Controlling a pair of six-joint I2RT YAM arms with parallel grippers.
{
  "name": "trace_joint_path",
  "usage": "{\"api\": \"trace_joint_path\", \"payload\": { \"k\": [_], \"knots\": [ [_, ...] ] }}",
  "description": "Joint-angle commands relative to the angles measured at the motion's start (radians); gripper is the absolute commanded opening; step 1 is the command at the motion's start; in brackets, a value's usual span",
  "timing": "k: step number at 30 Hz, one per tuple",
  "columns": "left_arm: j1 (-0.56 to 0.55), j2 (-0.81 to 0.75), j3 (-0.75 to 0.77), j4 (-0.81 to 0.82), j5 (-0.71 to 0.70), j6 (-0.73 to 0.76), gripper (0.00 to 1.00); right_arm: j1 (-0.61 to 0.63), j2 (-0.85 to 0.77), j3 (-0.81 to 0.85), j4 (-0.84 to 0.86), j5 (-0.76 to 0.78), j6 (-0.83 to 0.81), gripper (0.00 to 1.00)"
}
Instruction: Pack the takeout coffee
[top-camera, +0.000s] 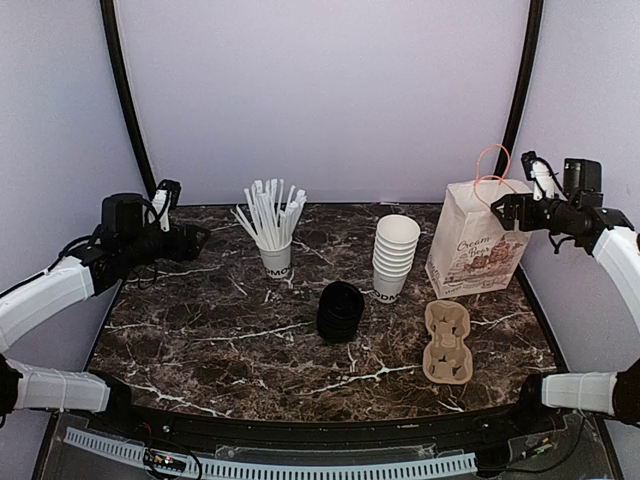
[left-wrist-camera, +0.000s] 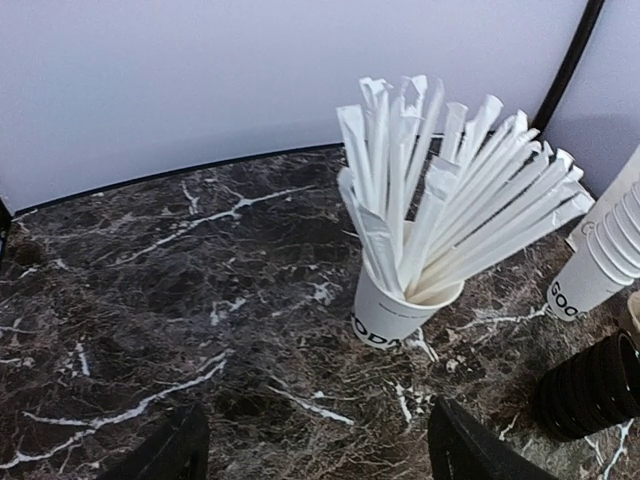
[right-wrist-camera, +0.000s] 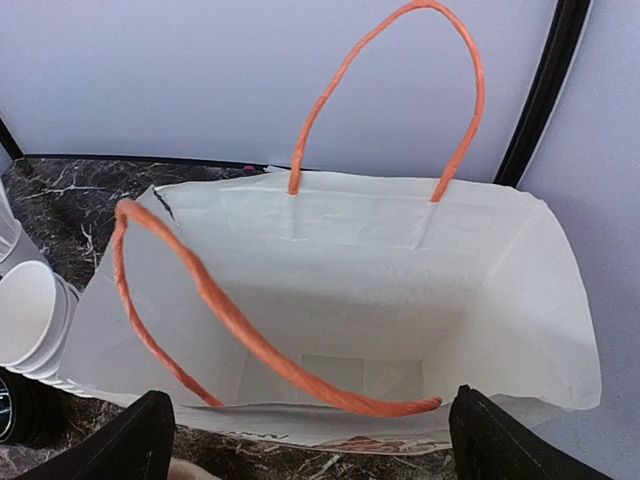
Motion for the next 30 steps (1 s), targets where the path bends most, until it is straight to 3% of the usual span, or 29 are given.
{"api": "trace_joint_path", "payload": {
  "k": [1, 5, 9, 12, 17, 24, 30],
  "knots": [
    [-0.055, 0.035, 0.027, -0.017, 0.126, -0.010, 0.77, 0.014, -0.024, 0.002, -0.014, -0.125, -0.121, 0.97],
    [-0.123, 0.057, 0.065, -0.083, 0.159, -0.014, 0.74, 0.046, 0.007, 0.065, -0.074, -0.211, -0.218, 0.90],
    [-0.187, 0.089, 0.129, -0.178, 0.225, -0.031, 0.60, 0.153, 0.065, 0.178, -0.180, -0.242, -0.347, 0.80],
    [-0.245, 0.120, 0.171, -0.232, 0.226, -0.056, 0.56, 0.247, 0.122, 0.268, -0.239, -0.242, -0.416, 0.73],
    [-0.363, 0.152, 0.199, -0.256, 0.152, -0.111, 0.57, 0.339, 0.191, 0.396, -0.326, -0.232, -0.483, 0.66],
    [-0.480, 0.240, 0.233, -0.256, 0.111, -0.175, 0.61, 0.354, 0.126, 0.382, -0.346, -0.168, -0.529, 0.66],
    [-0.533, 0.382, 0.360, -0.344, 0.041, -0.225, 0.63, 0.354, 0.080, 0.380, -0.408, -0.255, -0.573, 0.65]
  ]
}}
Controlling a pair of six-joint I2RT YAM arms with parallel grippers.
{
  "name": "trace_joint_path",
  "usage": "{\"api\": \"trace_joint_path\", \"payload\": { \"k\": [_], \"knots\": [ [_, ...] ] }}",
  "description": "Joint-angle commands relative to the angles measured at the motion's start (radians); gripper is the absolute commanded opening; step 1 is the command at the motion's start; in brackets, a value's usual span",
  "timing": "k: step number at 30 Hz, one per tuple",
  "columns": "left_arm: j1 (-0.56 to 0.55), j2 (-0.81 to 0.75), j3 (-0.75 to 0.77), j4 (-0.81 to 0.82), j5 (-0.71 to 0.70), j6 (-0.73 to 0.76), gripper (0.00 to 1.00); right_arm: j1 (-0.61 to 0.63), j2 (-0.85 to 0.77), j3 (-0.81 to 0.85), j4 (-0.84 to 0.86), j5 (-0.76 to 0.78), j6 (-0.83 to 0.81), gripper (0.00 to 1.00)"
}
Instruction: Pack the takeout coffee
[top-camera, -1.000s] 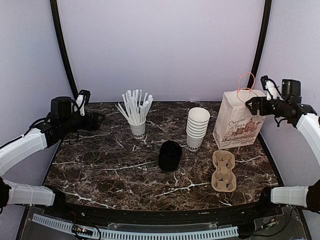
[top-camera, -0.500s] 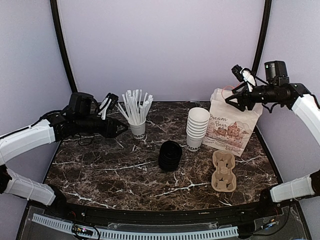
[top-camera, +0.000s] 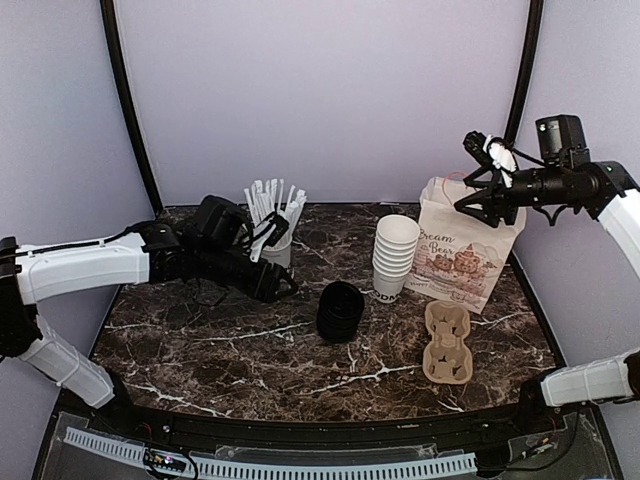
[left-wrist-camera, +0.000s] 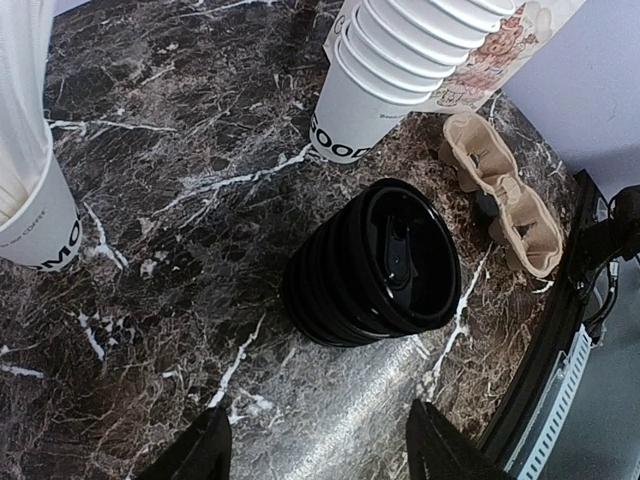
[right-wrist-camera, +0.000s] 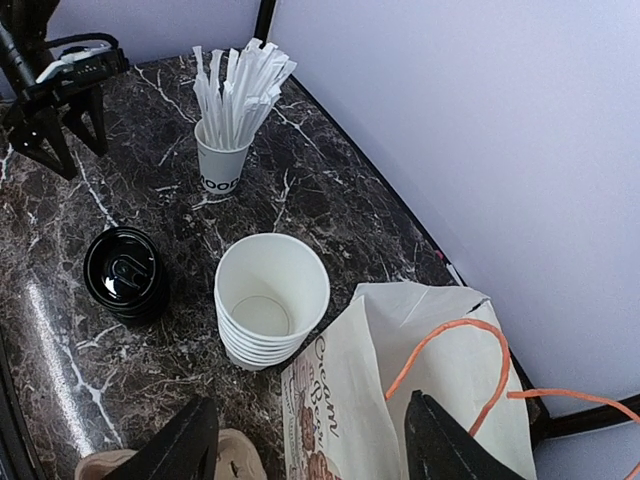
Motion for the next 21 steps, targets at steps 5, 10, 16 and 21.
{"api": "trace_joint_path", "payload": {
  "k": [5, 10, 16, 21],
  "knots": [
    [-0.023, 0.189, 0.205, -0.130, -0.045, -0.205, 0.63, -0.065, -0.084, 0.015, -0.122, -0.010, -0.103, 0.60],
    [-0.046, 0.286, 0.263, -0.113, 0.017, -0.269, 0.65, -0.092, -0.117, -0.035, -0.108, -0.029, -0.094, 0.63],
    [-0.089, 0.401, 0.398, -0.210, -0.033, -0.267, 0.67, -0.092, -0.125, -0.089, -0.087, -0.037, -0.085, 0.64],
    [-0.096, 0.440, 0.412, -0.230, -0.059, -0.282, 0.67, -0.089, -0.116, -0.043, -0.129, -0.145, -0.092, 0.69]
  ]
}}
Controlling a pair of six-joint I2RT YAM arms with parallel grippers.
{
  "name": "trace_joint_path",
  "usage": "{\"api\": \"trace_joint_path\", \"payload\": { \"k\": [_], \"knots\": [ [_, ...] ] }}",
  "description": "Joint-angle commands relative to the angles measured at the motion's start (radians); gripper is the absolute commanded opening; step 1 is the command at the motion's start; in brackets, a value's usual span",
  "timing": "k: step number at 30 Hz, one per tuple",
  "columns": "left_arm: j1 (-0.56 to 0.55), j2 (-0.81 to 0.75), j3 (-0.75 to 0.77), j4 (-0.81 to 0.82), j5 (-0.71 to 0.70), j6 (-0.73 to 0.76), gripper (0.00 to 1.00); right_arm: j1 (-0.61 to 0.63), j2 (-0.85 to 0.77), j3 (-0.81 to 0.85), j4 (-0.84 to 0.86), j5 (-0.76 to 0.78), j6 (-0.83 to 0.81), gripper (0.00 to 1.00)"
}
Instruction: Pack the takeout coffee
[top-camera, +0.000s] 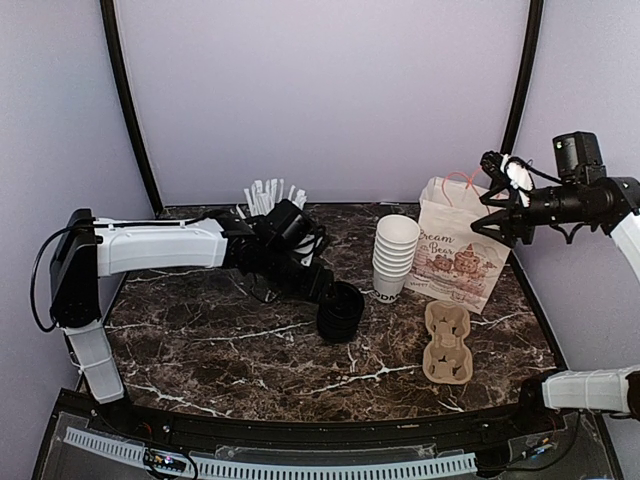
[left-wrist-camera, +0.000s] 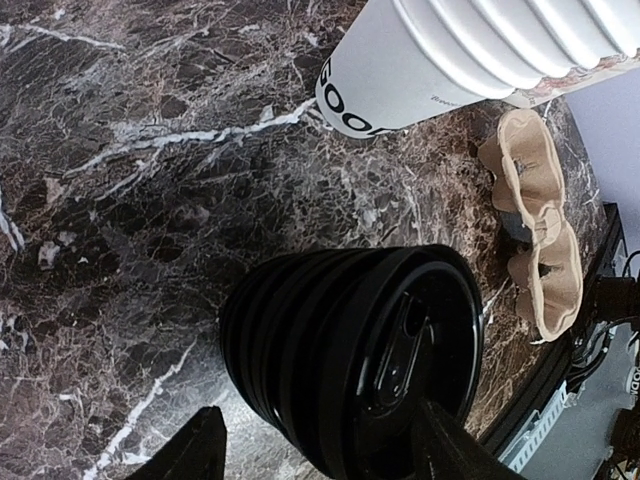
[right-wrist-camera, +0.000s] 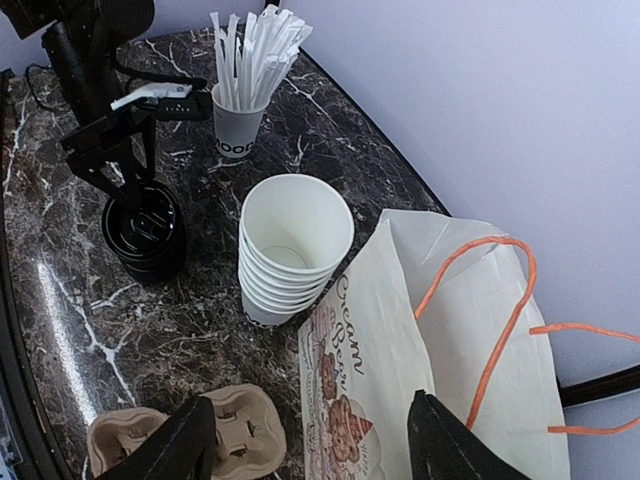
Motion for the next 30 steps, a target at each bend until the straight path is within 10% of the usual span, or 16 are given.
{"api": "trace_joint_path", "payload": {
  "k": [1, 14, 30],
  "knots": [
    [-0.005, 0.011, 0.027, -0.059, -0.028, -0.024, 0.67, 0.003, 0.002, 0.045, -0.026, -0.112, -0.014, 0.70],
    [-0.007, -0.062, 0.040, -0.046, -0.037, 0.047, 0.79, 0.251, 0.089, -0.090, 0.013, 0.011, -0.071, 0.70],
    [0.118, -0.448, -0.249, 0.036, -0.311, 0.084, 0.80, 0.582, 0.380, -0.402, 0.574, 0.265, 0.146, 0.63]
  ]
}}
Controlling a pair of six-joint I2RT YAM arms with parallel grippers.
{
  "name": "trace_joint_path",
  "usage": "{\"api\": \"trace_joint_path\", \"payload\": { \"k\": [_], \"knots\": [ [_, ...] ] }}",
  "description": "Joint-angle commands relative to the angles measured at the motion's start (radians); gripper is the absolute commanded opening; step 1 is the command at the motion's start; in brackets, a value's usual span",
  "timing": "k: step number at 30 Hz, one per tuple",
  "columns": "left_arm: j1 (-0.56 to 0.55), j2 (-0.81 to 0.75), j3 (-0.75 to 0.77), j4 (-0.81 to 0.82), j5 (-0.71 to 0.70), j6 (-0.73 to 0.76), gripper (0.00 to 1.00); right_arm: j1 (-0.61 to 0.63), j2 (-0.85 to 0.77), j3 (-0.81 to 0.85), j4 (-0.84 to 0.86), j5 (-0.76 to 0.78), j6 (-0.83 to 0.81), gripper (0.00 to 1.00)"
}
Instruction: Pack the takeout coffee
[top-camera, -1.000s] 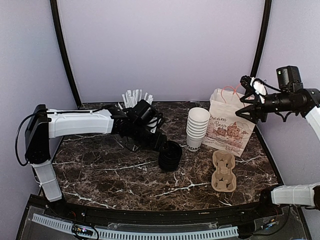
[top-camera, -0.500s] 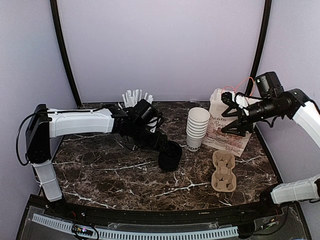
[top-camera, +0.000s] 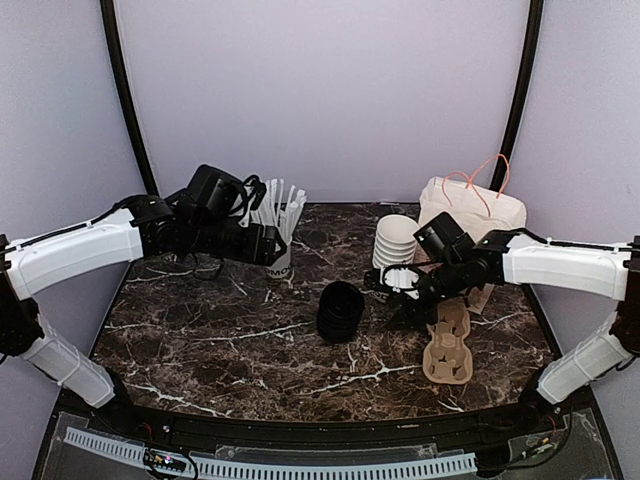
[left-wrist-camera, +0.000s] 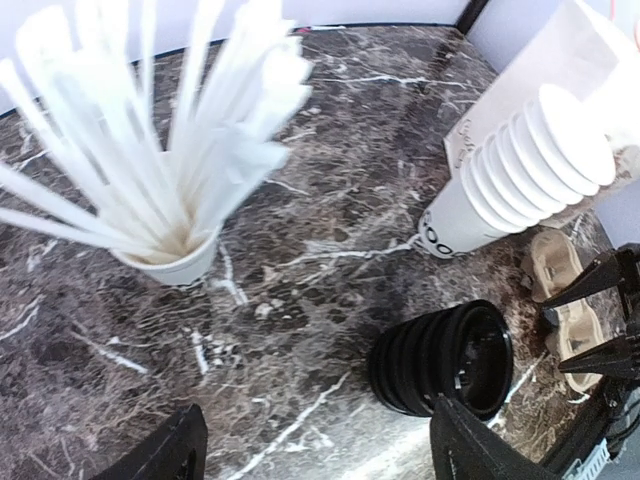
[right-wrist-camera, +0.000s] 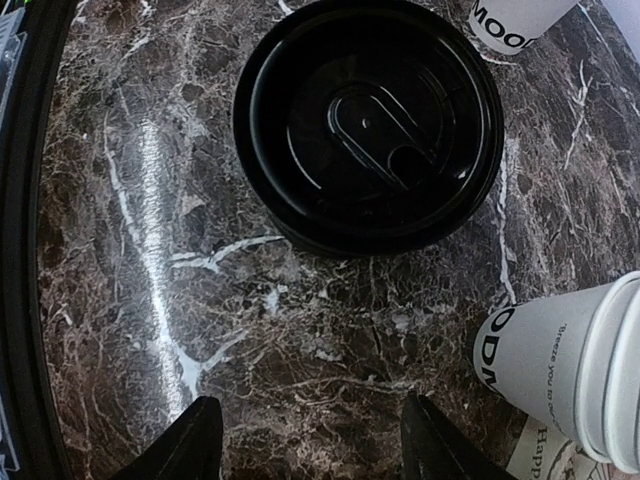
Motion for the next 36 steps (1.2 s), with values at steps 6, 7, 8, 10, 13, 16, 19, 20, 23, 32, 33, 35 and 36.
{"api": "trace_joint_path", "payload": {
  "k": [6, 7, 8, 10, 13, 16, 19, 20, 23, 32, 33, 35, 36],
  "knots": [
    [0.061, -0.174, -0.186, 0.061, -0.037, -0.039, 0.80, 0.048, 0.152, -0.044, 0.299, 0.053, 0.042, 0.64],
    [0.061, -0.188, -0.196, 0.061, -0.040, -0.037, 0.80, 0.049, 0.168, -0.051, 0.323, 0.050, 0.038, 0.64],
    [0.064, -0.193, -0.200, 0.063, -0.044, -0.036, 0.80, 0.049, 0.187, -0.055, 0.340, 0.042, 0.030, 0.65],
    [0.069, -0.207, -0.210, 0.063, -0.048, -0.033, 0.80, 0.053, 0.227, -0.046, 0.358, 0.036, 0.022, 0.65],
    [0.073, -0.224, -0.216, 0.064, -0.051, -0.028, 0.80, 0.056, 0.281, -0.028, 0.377, 0.031, 0.023, 0.65],
    [0.076, -0.238, -0.226, 0.067, -0.053, -0.020, 0.81, 0.059, 0.314, -0.024, 0.411, 0.013, 0.023, 0.65],
    [0.078, -0.250, -0.240, 0.070, -0.056, -0.018, 0.81, 0.067, 0.348, -0.014, 0.445, 0.010, 0.024, 0.64],
    [0.079, -0.256, -0.246, 0.070, -0.057, -0.018, 0.81, 0.071, 0.361, -0.008, 0.452, 0.008, 0.024, 0.64],
    [0.081, -0.274, -0.259, 0.070, -0.060, -0.020, 0.81, 0.085, 0.403, 0.017, 0.476, 0.002, 0.025, 0.63],
    [0.085, -0.349, -0.286, 0.028, -0.092, -0.028, 0.81, 0.147, 0.578, 0.204, 0.504, -0.023, 0.040, 0.61],
    [0.085, -0.367, -0.288, 0.022, -0.095, -0.029, 0.81, 0.154, 0.597, 0.225, 0.509, -0.023, 0.042, 0.60],
    [0.085, -0.396, -0.290, 0.004, -0.108, -0.034, 0.81, 0.169, 0.646, 0.277, 0.519, -0.022, 0.050, 0.60],
    [0.086, -0.406, -0.290, -0.011, -0.116, -0.036, 0.81, 0.177, 0.668, 0.304, 0.525, -0.020, 0.057, 0.60]
  ]
}}
